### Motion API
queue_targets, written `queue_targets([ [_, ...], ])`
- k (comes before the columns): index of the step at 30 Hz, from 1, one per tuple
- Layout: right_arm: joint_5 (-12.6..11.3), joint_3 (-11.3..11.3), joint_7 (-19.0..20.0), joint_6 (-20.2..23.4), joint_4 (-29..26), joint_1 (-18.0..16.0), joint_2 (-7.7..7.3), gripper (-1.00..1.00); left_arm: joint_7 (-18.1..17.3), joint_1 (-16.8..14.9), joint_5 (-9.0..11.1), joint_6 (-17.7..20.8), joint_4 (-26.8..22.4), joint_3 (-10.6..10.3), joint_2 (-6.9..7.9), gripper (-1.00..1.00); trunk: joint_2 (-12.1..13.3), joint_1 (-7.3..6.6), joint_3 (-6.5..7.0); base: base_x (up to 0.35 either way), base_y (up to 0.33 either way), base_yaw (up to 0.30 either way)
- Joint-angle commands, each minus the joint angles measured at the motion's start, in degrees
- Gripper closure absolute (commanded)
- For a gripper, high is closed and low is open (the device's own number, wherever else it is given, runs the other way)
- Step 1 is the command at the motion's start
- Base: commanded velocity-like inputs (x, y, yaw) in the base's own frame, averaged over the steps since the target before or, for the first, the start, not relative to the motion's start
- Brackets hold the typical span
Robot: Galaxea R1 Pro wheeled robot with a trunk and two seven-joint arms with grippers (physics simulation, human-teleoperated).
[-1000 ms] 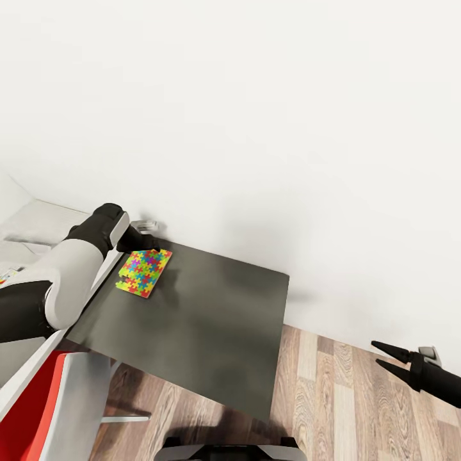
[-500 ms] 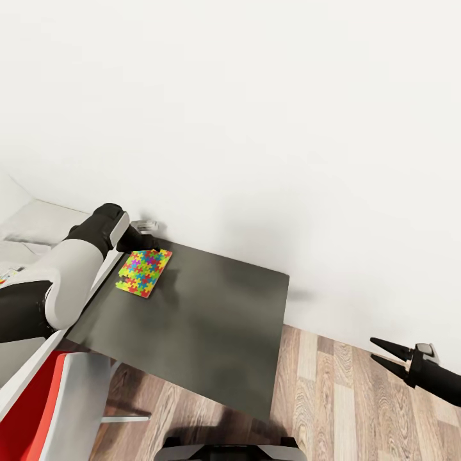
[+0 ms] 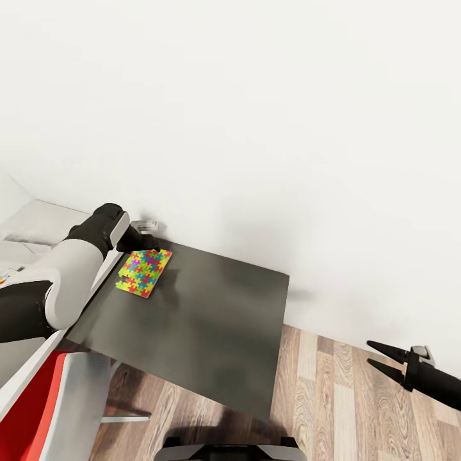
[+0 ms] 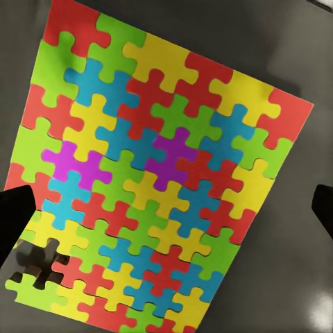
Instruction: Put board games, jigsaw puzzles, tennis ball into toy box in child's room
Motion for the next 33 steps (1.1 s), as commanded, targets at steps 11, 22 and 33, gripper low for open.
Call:
queue_targets([
  [11, 0.27, 0.00, -0.11, 0.03, 0.09, -0.03, 0.59, -1.00, -0.48, -0.03, -0.55, 0.22, -0.05, 0.43, -0.03, -1.00, -0.09, 0.03, -0.08, 0.000, 0.000, 0.000],
  [22, 0.31, 0.00, -0.34, -0.11, 0.08, -0.03, 0.58, -1.00, -0.49, -0.03, -0.54, 0.22, -0.05, 0.37, -0.03, -1.00, -0.09, 0.03, -0.08, 0.000, 0.000, 0.000],
  [33, 0.32, -0.12, -0.28, -0.14, 0.02, -0.03, 0.58, -1.00, -0.50, -0.03, -0.54, 0.22, -0.05, 0.35, -0.03, -1.00, -0.09, 0.03, -0.08, 0.000, 0.000, 0.000],
])
